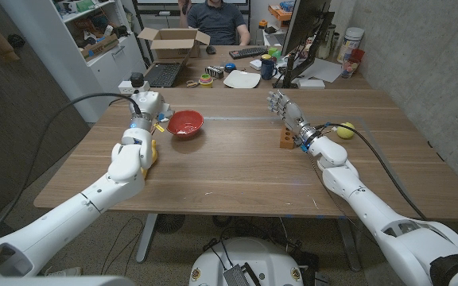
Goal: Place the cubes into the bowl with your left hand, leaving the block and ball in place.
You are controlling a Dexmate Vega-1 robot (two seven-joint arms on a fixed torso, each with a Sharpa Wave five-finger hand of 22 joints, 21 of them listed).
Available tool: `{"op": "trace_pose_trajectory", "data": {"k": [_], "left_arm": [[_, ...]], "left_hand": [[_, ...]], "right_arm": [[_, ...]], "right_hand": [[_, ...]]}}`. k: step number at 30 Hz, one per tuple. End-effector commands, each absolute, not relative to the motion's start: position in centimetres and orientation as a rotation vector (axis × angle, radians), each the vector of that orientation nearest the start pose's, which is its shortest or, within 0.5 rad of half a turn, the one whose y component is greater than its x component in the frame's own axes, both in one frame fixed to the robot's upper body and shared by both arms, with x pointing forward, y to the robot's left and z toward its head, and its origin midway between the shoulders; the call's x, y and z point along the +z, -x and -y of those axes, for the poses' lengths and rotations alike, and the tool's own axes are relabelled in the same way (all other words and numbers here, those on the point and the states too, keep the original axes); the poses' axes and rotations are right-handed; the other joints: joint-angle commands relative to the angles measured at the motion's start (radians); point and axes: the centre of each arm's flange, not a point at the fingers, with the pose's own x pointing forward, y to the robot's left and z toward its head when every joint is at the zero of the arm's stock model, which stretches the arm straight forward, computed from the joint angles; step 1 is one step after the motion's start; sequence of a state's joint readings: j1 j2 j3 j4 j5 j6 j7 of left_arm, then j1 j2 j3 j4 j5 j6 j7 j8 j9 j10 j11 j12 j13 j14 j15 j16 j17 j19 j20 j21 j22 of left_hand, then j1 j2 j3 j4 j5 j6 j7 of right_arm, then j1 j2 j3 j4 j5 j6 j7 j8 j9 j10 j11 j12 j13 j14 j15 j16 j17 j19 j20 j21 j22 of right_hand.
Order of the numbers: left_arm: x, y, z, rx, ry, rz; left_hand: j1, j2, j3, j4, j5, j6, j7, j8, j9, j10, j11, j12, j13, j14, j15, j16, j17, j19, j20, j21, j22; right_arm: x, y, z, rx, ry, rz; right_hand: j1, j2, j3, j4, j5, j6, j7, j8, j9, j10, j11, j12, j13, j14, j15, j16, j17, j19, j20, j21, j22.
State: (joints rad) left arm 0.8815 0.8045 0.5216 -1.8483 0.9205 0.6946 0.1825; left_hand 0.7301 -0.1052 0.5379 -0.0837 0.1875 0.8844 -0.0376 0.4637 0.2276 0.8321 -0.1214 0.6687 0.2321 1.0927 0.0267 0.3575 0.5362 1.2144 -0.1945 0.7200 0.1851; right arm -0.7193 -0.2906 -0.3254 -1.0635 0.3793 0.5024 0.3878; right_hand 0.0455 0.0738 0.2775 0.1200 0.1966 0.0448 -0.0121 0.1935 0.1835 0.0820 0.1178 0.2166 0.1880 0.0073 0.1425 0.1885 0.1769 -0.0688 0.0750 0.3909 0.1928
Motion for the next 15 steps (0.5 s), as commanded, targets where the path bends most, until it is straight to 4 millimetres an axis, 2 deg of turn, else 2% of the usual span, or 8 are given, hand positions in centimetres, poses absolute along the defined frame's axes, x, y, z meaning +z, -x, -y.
{"op": "trace_pose_trajectory", "data": {"k": [1,8,15], "left_arm": [[5.1,-58.9,-31.1,0.762,-1.551,0.522],[4.9,-60.0,-30.3,0.806,-1.551,0.603],[4.9,-61.8,-29.6,0.79,-1.52,0.61]], "left_hand": [[0.192,0.176,0.021,0.014,-0.004,0.016,0.0,0.01,0.002,0.173,-0.083,0.006,0.142,0.255,-0.249,-0.003,0.002,0.004,-0.008,0.009,0.001],[0.188,0.171,0.021,0.016,-0.005,0.026,0.006,0.013,0.001,0.182,-0.082,0.008,0.14,0.26,-0.248,-0.007,0.003,0.008,-0.007,0.012,0.001],[0.182,0.162,0.019,0.019,-0.005,0.038,0.007,0.016,-0.001,0.191,-0.081,0.009,0.138,0.266,-0.248,-0.011,0.004,0.01,-0.007,0.014,0.0]], "right_arm": [[-0.6,-65.6,19.4,0.557,0.182,0.788],[-0.2,-65.1,18.1,0.607,0.205,0.802],[0.2,-64.8,16.6,0.654,0.231,0.81]], "right_hand": [[0.005,-0.004,-0.004,0.003,0.005,0.008,0.006,0.002,0.004,0.002,0.008,0.0,0.002,0.007,0.0,0.0,0.004,0.0,0.003,-0.003,0.002],[0.005,-0.004,-0.005,0.003,0.005,0.009,0.006,0.002,0.004,0.003,0.008,0.0,0.002,0.007,-0.001,0.0,0.003,0.0,0.002,-0.005,0.002],[0.005,-0.005,-0.005,0.003,0.005,0.008,0.006,0.002,0.004,0.002,0.009,-0.001,0.002,0.006,0.0,-0.001,0.003,0.0,0.001,-0.006,0.002]]}}
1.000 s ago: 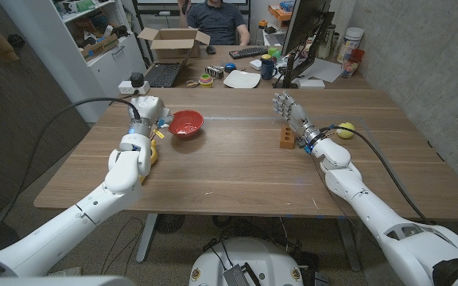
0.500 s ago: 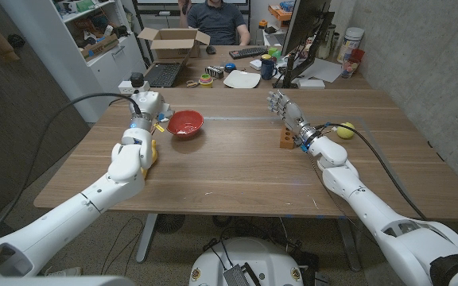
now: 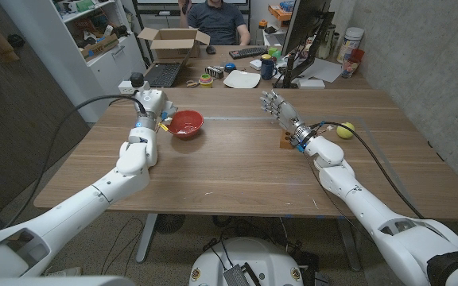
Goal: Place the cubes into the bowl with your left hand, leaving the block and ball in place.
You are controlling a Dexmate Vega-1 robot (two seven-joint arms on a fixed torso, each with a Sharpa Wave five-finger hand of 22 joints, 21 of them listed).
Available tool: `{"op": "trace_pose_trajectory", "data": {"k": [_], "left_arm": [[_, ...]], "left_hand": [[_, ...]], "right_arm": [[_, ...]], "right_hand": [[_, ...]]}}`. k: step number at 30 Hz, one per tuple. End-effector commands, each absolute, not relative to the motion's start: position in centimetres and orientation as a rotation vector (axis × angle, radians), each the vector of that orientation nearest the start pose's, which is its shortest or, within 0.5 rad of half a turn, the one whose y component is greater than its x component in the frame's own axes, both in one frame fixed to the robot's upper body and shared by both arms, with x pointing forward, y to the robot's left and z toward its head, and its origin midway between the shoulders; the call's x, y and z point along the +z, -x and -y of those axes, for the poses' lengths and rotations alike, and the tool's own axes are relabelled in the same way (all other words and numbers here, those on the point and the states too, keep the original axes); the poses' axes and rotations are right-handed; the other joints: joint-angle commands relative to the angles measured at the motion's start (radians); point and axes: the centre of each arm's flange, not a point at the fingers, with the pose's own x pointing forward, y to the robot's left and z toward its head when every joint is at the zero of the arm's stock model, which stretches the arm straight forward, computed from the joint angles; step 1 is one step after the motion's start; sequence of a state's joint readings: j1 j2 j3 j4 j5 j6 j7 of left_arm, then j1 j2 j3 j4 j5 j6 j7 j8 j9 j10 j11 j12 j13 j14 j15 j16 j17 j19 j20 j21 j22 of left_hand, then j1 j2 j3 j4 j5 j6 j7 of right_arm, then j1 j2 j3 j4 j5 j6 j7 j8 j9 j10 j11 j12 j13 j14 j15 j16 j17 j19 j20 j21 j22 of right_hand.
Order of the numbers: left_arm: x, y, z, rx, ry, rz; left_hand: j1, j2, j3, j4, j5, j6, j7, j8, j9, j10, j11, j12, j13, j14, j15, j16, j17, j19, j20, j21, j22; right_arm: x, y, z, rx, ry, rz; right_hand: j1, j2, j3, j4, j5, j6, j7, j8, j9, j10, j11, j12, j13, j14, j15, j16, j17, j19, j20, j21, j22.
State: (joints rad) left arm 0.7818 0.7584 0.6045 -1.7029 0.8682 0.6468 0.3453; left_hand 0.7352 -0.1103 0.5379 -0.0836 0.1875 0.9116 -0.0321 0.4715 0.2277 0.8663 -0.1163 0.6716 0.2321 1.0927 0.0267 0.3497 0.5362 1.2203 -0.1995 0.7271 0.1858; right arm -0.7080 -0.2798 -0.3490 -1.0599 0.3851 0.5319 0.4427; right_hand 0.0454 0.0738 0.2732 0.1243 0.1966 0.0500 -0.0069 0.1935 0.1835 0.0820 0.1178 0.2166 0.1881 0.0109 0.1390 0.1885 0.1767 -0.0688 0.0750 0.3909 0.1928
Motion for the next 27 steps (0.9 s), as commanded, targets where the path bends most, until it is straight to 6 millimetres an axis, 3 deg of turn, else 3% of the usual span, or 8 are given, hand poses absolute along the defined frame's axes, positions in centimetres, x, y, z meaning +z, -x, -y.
{"op": "trace_pose_trajectory", "data": {"k": [1,8,27], "left_arm": [[4.9,-62.1,-29.5,0.776,-1.506,0.609],[4.5,-64.0,-28.2,0.73,-1.453,0.658],[4.1,-65.7,-26.7,0.616,-1.395,0.629]], "left_hand": [[0.177,0.167,0.019,0.019,-0.005,0.011,0.002,0.008,-0.001,0.156,-0.086,0.005,0.137,0.266,-0.248,-0.003,0.004,0.004,-0.002,0.007,0.0],[0.173,0.161,0.018,0.021,-0.005,0.012,0.002,0.007,-0.002,0.153,-0.087,-0.001,0.13,0.266,-0.248,-0.007,0.004,0.005,-0.002,0.007,-0.001],[0.171,0.157,0.023,0.025,-0.003,0.016,-0.002,0.007,-0.004,0.15,-0.088,-0.019,0.109,0.263,-0.248,-0.021,0.003,0.005,-0.002,0.009,-0.002]], "right_arm": [[0.2,-64.9,16.5,0.662,0.238,0.809],[0.2,-65.0,16.4,0.672,0.243,0.803],[0.0,-64.3,16.5,0.686,0.252,0.805]], "right_hand": [[0.005,-0.005,-0.001,-0.002,0.005,0.003,0.001,0.002,0.004,0.002,0.009,-0.001,0.002,0.002,0.003,-0.001,0.004,0.0,0.001,-0.006,0.002],[0.005,-0.005,-0.002,-0.002,0.005,0.003,0.002,0.002,0.004,0.0,0.009,-0.001,0.002,0.002,0.003,-0.001,0.004,0.0,0.0,-0.007,0.002],[0.005,-0.006,-0.004,-0.002,0.005,0.004,0.003,0.002,0.004,0.001,0.011,-0.001,0.002,0.003,0.001,0.0,0.004,0.002,0.0,-0.009,0.002]]}}
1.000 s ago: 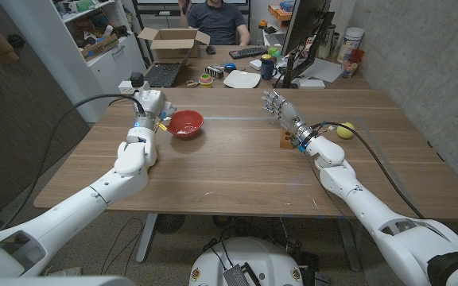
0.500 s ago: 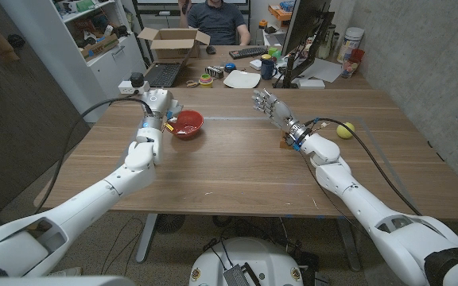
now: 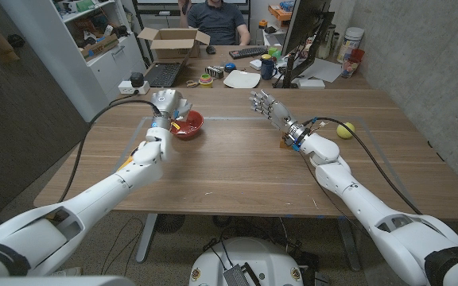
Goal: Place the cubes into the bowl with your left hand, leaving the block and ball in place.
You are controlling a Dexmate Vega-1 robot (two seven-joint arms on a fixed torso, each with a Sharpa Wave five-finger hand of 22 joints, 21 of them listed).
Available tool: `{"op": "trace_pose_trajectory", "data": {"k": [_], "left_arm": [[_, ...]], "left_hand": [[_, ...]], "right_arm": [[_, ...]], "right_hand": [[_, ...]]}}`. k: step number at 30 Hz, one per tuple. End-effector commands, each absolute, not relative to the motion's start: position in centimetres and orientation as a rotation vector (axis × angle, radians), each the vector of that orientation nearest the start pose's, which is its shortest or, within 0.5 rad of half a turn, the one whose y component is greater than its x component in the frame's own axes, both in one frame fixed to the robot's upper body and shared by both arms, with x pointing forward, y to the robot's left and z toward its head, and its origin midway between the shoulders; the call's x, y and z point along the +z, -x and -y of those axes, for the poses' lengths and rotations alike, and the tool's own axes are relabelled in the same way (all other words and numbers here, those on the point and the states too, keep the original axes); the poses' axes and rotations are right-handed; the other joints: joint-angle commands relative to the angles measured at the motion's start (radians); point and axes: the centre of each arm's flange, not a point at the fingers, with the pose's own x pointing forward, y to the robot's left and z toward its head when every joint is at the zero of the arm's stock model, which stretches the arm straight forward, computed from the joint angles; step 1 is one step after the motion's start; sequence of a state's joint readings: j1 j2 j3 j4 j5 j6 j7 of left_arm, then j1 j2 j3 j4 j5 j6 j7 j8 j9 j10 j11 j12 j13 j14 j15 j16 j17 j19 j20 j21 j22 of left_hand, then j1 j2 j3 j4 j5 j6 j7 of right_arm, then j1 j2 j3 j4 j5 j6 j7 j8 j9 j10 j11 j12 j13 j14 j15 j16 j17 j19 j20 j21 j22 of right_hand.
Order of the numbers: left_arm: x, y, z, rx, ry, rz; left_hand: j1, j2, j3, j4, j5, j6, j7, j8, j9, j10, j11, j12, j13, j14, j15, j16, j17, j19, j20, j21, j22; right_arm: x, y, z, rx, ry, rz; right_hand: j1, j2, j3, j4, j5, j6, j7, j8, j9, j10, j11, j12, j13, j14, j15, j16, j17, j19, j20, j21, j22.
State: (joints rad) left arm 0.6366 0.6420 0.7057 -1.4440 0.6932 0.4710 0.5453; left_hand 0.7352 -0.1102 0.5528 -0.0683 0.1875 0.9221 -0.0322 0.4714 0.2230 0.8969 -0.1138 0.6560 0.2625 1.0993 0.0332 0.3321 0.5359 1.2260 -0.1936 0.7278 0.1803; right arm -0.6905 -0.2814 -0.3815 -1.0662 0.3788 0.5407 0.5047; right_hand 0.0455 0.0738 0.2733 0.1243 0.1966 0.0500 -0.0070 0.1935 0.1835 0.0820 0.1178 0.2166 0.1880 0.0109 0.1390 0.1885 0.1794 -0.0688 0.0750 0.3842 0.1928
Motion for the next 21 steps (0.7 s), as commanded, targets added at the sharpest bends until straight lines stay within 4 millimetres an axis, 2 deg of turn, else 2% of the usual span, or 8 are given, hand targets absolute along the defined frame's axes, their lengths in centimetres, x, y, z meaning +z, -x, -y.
{"op": "trace_pose_trajectory", "data": {"k": [1,5,21], "left_arm": [[4.05,-65.82,-26.66,0.612,-1.395,0.617],[3.99,-66.08,-26.55,0.591,-1.412,0.59],[3.41,-66.2,-27.42,0.601,-1.484,0.498]], "left_hand": [[0.17,0.157,0.008,0.01,-0.003,0.004,-0.001,0.006,0.001,0.118,-0.091,-0.005,0.078,0.256,-0.255,-0.004,0.003,-0.001,-0.008,0.008,0.004],[0.168,0.152,0.008,0.011,-0.004,-0.009,-0.01,0.001,0.0,0.107,-0.09,-0.013,0.074,0.255,-0.255,-0.009,0.002,0.0,-0.008,0.009,0.004],[0.167,0.145,0.013,0.012,-0.004,-0.019,-0.013,-0.004,-0.001,0.104,-0.092,-0.022,0.068,0.252,-0.256,-0.022,-0.001,-0.002,-0.009,0.009,0.003]], "right_arm": [[-0.01,-64.27,16.53,0.684,0.252,0.805],[-0.1,-64.2,16.63,0.678,0.248,0.805],[-0.59,-64.4,17.45,0.661,0.224,0.796]], "right_hand": [[0.005,-0.006,-0.004,-0.002,0.005,0.004,0.003,0.002,0.004,0.001,0.011,-0.001,0.002,0.003,0.001,-0.001,0.001,0.002,0.0,-0.003,0.002],[0.005,-0.007,-0.005,-0.002,0.005,0.004,0.003,0.001,0.004,0.0,0.011,-0.001,0.002,0.004,0.001,0.0,0.001,0.003,0.0,-0.003,0.002],[0.004,-0.007,-0.006,-0.002,0.005,0.003,0.002,0.001,0.004,-0.001,0.01,-0.001,0.002,0.006,-0.002,0.0,0.001,0.005,-0.002,-0.005,0.002]]}}
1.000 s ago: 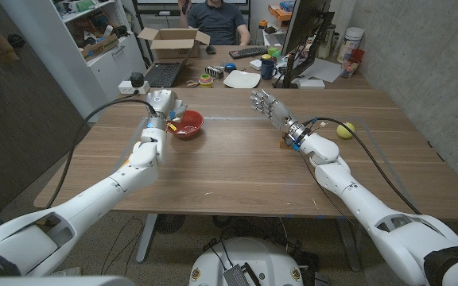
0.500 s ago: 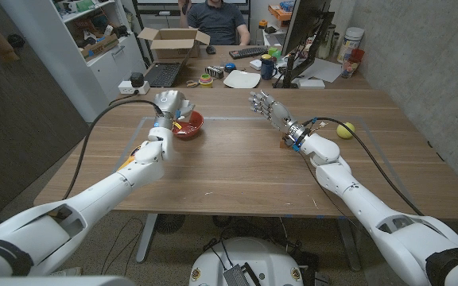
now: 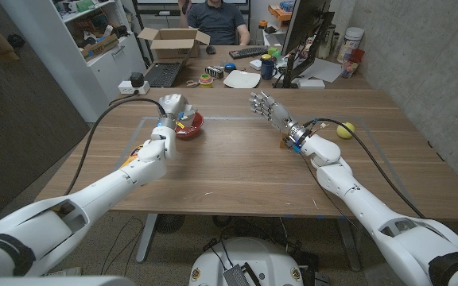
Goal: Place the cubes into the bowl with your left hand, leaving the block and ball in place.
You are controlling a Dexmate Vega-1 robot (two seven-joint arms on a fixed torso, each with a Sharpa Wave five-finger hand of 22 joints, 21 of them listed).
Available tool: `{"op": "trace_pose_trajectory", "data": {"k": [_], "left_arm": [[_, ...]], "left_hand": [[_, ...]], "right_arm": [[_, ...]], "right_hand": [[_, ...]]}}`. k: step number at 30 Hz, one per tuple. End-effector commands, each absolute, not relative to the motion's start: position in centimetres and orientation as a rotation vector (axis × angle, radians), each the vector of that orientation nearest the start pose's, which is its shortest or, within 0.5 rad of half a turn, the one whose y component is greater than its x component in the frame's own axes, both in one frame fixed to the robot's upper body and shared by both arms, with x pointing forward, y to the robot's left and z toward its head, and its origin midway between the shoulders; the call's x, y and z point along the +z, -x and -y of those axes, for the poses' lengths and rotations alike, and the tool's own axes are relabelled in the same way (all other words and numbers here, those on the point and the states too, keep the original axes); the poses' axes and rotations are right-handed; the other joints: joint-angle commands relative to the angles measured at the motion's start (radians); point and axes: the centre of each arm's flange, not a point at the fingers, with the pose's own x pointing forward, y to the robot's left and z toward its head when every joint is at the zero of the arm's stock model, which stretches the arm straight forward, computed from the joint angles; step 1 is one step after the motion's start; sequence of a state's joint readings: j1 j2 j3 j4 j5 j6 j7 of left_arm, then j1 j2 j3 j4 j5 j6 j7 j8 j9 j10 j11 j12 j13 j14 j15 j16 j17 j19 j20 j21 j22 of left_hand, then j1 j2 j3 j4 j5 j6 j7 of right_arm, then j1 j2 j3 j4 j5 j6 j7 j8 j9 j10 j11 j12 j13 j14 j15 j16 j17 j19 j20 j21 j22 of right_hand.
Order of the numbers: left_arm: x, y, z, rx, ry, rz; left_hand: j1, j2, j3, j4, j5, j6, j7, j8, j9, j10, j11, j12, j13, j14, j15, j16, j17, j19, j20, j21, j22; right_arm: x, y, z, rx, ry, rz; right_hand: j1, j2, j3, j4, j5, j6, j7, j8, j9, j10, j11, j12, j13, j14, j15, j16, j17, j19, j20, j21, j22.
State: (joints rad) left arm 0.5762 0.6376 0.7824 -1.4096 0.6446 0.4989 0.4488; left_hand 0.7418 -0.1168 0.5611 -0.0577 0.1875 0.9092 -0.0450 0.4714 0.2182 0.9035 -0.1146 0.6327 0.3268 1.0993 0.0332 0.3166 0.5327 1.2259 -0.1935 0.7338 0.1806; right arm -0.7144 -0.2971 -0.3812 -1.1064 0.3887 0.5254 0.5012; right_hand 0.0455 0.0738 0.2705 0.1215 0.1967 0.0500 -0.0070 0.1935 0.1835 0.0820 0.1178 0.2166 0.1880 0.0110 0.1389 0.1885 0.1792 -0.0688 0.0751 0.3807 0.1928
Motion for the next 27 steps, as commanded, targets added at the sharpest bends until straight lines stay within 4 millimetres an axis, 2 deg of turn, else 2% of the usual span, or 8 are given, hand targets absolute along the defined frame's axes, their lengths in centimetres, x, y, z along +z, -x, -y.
{"op": "trace_pose_trajectory", "data": {"k": [1,15,27], "left_arm": [[3.3,-66.2,-27.5,0.606,-1.49,0.493],[2.6,-67.0,-28.0,0.596,-1.526,0.435],[2.2,-68.1,-27.6,0.579,-1.555,0.424]], "left_hand": [[0.161,0.152,0.004,0.001,-0.004,-0.006,-0.001,-0.005,0.003,0.098,-0.091,0.001,0.005,0.252,-0.256,-0.007,0.002,-0.002,-0.01,0.003,0.003],[0.164,0.147,0.009,-0.001,-0.003,-0.009,-0.004,-0.006,0.003,0.096,-0.091,-0.002,0.005,0.253,-0.257,-0.014,0.001,-0.005,-0.01,0.003,0.003],[0.166,0.145,0.012,-0.003,-0.003,-0.006,-0.003,-0.005,0.002,0.094,-0.091,-0.005,0.007,0.253,-0.257,-0.02,0.0,-0.009,-0.01,0.002,0.003]], "right_arm": [[-0.6,-64.4,17.4,0.662,0.228,0.797],[-0.6,-64.7,17.1,0.671,0.23,0.794],[-0.8,-64.9,17.1,0.675,0.222,0.786]], "right_hand": [[0.004,-0.007,-0.004,0.001,0.005,0.003,0.002,0.001,0.004,-0.001,0.01,-0.001,0.002,0.005,-0.001,0.0,0.001,0.005,-0.002,-0.002,0.002],[0.004,-0.007,-0.005,0.001,0.005,0.002,0.003,0.001,0.004,-0.001,0.012,-0.001,0.002,0.006,-0.001,0.0,0.001,0.007,-0.003,-0.003,0.002],[0.004,-0.007,-0.006,0.002,0.005,0.003,0.002,0.001,0.004,-0.003,0.012,-0.001,0.002,0.007,0.0,0.0,0.001,0.009,-0.003,-0.005,0.002]]}}
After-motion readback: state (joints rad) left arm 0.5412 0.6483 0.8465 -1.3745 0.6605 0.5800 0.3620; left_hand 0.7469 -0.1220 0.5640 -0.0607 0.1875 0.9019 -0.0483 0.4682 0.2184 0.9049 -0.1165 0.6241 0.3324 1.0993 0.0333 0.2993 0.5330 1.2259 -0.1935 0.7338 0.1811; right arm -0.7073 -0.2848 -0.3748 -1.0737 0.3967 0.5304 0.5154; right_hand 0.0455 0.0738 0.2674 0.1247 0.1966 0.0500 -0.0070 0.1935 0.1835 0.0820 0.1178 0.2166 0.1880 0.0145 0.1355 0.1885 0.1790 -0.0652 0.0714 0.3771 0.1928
